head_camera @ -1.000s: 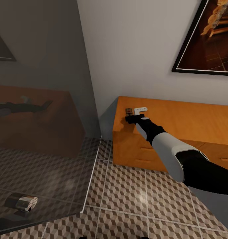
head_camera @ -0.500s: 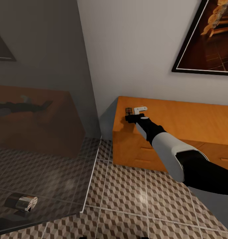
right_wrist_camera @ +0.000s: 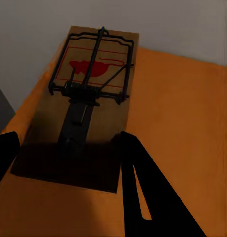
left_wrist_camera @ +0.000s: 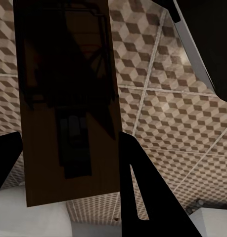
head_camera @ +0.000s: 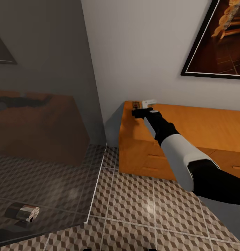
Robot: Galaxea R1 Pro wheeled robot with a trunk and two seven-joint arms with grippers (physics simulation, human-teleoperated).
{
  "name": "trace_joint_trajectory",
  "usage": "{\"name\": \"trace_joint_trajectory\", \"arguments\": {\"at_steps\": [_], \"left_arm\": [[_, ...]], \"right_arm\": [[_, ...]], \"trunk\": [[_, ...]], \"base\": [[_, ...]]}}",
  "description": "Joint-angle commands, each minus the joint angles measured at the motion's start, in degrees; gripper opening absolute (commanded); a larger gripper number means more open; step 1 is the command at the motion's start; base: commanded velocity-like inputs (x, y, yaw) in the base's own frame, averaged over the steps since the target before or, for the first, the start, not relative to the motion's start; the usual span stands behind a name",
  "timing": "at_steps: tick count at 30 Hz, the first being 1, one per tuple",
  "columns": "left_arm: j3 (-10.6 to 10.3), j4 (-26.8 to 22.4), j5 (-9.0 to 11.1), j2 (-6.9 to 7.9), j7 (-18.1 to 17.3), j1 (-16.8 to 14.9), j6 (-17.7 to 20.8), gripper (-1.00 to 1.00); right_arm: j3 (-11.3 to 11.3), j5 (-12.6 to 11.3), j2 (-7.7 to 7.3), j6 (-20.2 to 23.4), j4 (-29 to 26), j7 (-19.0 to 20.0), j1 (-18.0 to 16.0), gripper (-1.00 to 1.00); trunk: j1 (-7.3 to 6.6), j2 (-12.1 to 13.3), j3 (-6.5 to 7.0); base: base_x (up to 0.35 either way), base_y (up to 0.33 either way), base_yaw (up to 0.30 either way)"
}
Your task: Take the four mousetraps from the cabinet in the bathroom and place them on the bathroom floor. Make sure all four end up on the same floor surface, and ensure that at least two of them are either under or directly next to the same bathroom sink.
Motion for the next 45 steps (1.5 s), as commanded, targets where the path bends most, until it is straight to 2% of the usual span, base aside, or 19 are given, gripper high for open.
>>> {"name": "trace_joint_trajectory", "arguments": {"at_steps": [1, 8, 11, 23, 45], "left_arm": [[-0.47, 0.22, 0.57, -0.03, -0.29, -0.05, -0.36, -1.0], [-0.47, 0.22, 0.57, 0.0, -0.29, -0.04, -0.36, -1.0], [-0.47, 0.22, 0.57, 0.04, -0.29, -0.03, -0.36, -1.0], [-0.47, 0.22, 0.57, -0.03, -0.37, -0.05, -0.36, -1.0], [-0.47, 0.22, 0.57, 0.02, -0.38, -0.03, -0.36, -1.0]], "right_arm": [[0.33, -0.04, 0.0, 1.58, -1.46, -0.45, -0.02, -1.0], [0.34, -0.04, 0.11, 8.3, -8.04, -0.45, -0.02, -1.0], [0.34, -0.04, 0.11, 9.32, -8.65, -0.5, -0.02, -1.0], [0.51, -0.04, 0.04, 9.81, -8.96, -0.46, -0.02, -1.0], [0.43, -0.04, -0.04, 9.8, -8.57, -0.37, -0.02, -1.0]], "trunk": [[0.02, -0.07, -0.07], [0.02, -0.07, -0.07], [0.02, -0.07, -0.07], [0.02, -0.07, -0.07], [0.02, -0.07, -0.07]], "base": [[0.0, 0.0, 0.0], [0.0, 0.0, 0.0], [0.0, 0.0, 0.0], [-0.039, 0.0, 0.0], [-0.319, 0.0, 0.0]]}}
